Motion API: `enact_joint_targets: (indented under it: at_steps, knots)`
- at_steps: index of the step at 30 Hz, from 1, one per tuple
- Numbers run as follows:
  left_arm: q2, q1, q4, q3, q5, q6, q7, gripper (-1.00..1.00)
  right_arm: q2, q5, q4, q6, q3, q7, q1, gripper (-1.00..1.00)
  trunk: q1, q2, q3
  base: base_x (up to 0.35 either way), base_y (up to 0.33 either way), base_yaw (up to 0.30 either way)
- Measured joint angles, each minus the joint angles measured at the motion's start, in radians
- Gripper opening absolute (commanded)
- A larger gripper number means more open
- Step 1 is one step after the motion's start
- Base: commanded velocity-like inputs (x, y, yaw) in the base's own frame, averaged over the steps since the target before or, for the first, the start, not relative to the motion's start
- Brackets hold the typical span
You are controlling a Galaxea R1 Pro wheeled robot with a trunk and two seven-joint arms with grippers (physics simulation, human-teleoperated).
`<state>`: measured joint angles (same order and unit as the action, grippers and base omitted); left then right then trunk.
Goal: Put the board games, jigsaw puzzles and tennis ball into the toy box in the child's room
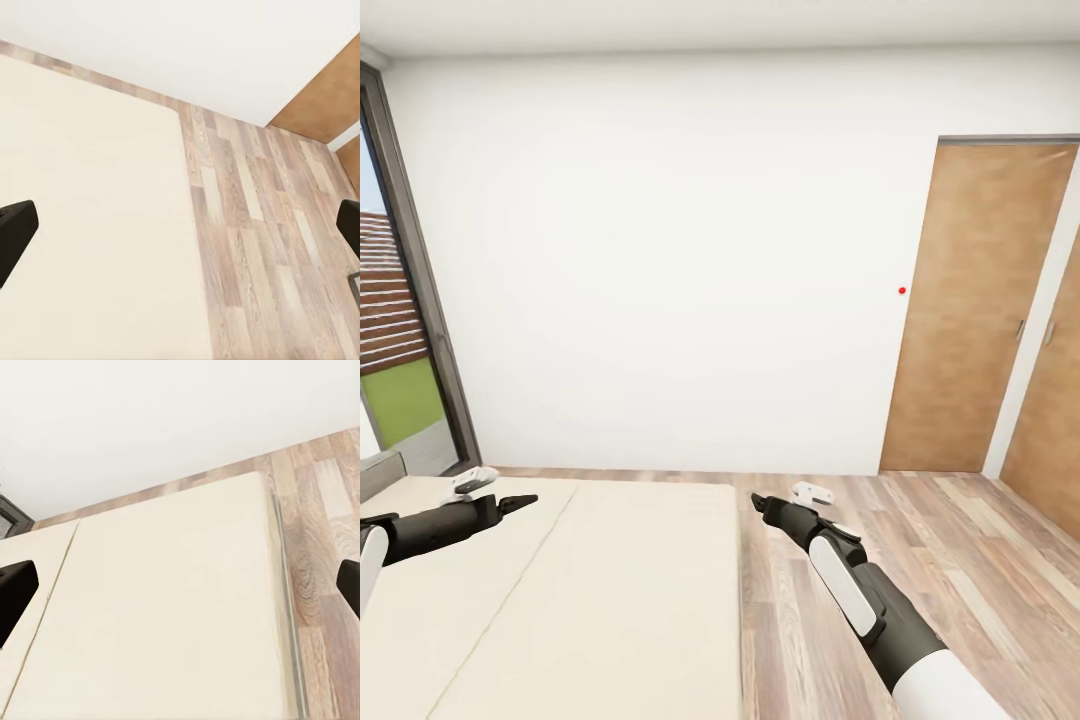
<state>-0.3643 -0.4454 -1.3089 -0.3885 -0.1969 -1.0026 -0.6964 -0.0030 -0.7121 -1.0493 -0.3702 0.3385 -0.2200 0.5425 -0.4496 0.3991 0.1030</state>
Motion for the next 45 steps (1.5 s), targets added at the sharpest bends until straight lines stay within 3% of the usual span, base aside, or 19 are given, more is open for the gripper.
enact_joint_targets:
  at_steps: [23, 28, 31, 33, 39, 45]
  knots:
    - [0.001, 0.000, 0.000, 0.000, 0.000, 0.000, 0.000, 1.00, 0.000, 0.001, 0.001, 0.001, -0.002, -0.001, 0.000, 1.00, 0.000, 0.000, 0.000, -0.019, 0.253, 0.000]
    - [0.029, -0.010, 0.029, 0.028, 0.000, 0.028, 0.028, 1.00, 0.028, -0.028, -0.027, -0.027, 0.026, -0.029, -0.005, 1.00, 0.000, 0.000, 0.000, 0.000, 0.000, 0.000]
    - [0.046, -0.004, 0.046, 0.045, -0.001, 0.043, 0.045, 1.00, 0.045, -0.015, -0.044, -0.044, 0.022, -0.045, -0.002, 1.00, 0.000, 0.000, 0.000, 0.000, 0.000, 0.000]
    - [0.055, -0.001, 0.057, 0.034, -0.001, 0.032, 0.045, 1.00, 0.057, -0.007, -0.044, -0.040, 0.014, -0.034, -0.001, 1.00, 0.000, 0.000, 0.000, 0.000, 0.000, 0.000]
    - [0.052, 0.002, 0.046, 0.003, -0.001, -0.001, 0.011, 1.00, 0.090, 0.000, -0.010, -0.006, 0.008, -0.001, 0.000, 1.00, 0.000, 0.000, -0.002, 0.000, 0.000, 0.000]
    - [0.051, 0.002, 0.039, -0.001, -0.001, -0.005, -0.022, 1.00, 0.097, 0.001, 0.024, 0.028, 0.008, 0.033, 0.000, 1.00, 0.000, 0.000, -0.009, 0.000, 0.000, 0.000]
